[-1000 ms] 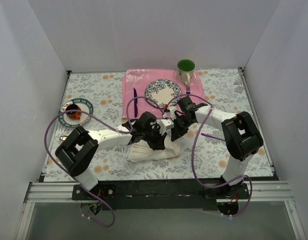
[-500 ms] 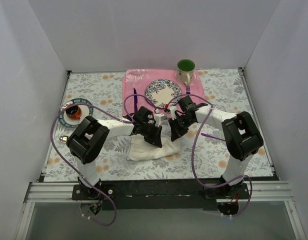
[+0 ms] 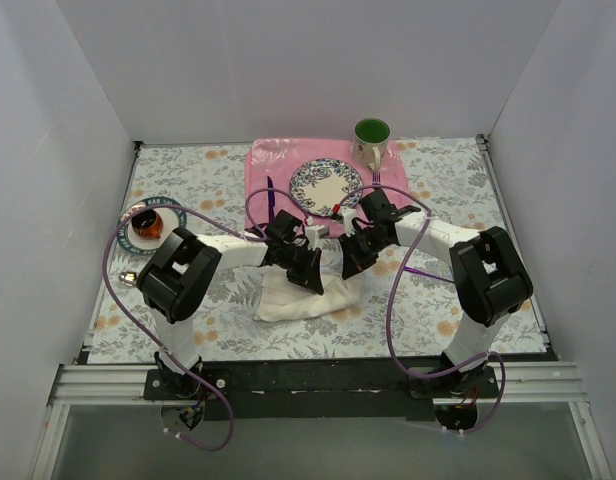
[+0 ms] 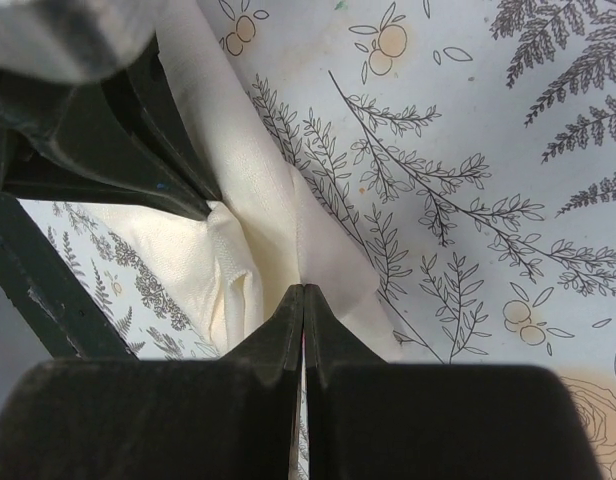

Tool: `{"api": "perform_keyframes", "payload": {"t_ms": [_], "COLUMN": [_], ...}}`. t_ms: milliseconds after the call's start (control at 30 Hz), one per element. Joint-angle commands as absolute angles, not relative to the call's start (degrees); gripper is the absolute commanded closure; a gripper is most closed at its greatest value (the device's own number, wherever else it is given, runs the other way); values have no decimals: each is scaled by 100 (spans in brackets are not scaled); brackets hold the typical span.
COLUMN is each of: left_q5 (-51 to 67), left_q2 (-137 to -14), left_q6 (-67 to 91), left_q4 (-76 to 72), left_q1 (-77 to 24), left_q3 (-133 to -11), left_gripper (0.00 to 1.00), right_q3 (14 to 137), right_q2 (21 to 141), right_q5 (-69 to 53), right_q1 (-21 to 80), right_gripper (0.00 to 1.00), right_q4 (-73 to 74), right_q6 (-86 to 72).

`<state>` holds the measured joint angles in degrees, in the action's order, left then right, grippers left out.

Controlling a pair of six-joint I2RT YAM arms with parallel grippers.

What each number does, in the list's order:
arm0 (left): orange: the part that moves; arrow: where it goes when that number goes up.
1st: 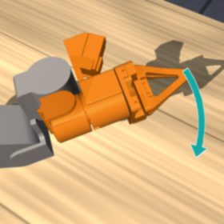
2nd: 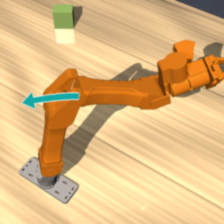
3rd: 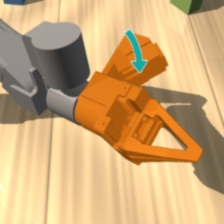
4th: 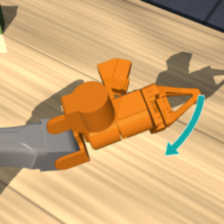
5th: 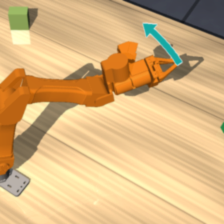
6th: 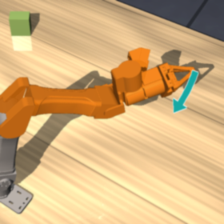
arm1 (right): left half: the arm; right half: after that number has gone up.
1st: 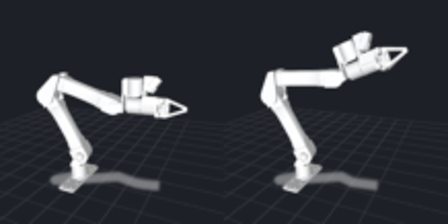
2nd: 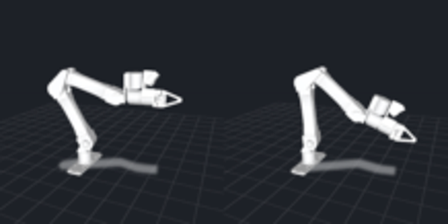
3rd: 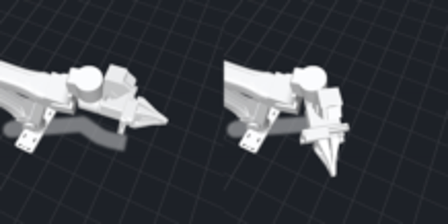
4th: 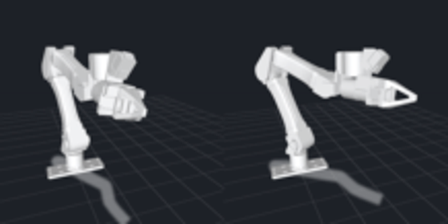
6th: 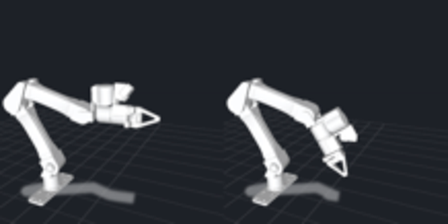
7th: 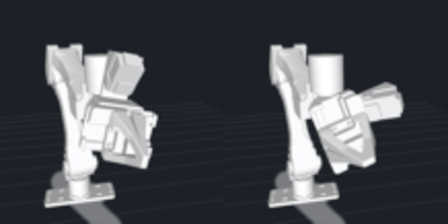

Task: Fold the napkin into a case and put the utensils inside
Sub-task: Stuff the top corner of the smaller-rectangle-folded napkin at the center of the board.

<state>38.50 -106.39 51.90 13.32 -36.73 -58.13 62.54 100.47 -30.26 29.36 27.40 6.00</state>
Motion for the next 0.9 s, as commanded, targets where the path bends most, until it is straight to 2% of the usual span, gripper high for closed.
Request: {"api": "perform_keyframes", "payload": {"t_ms": [0, 867], "left_q5": [3858, 4043], "left_q2": [-10714, -11794], "left_q6": [5326, 6003], "left_q4": [1546, 3032], "left_q1": [-3586, -3524], "left_q3": [-5879, -7277], "left_gripper": [100, 100], "right_q3": [6152, 5854], "right_q2": [9747, 9387], "right_q5": [-3217, -3296], "right_q1": [2883, 2892], "right_gripper": [99, 99], "right_q4": [2523, 2294], "right_q6": [527, 712]}}
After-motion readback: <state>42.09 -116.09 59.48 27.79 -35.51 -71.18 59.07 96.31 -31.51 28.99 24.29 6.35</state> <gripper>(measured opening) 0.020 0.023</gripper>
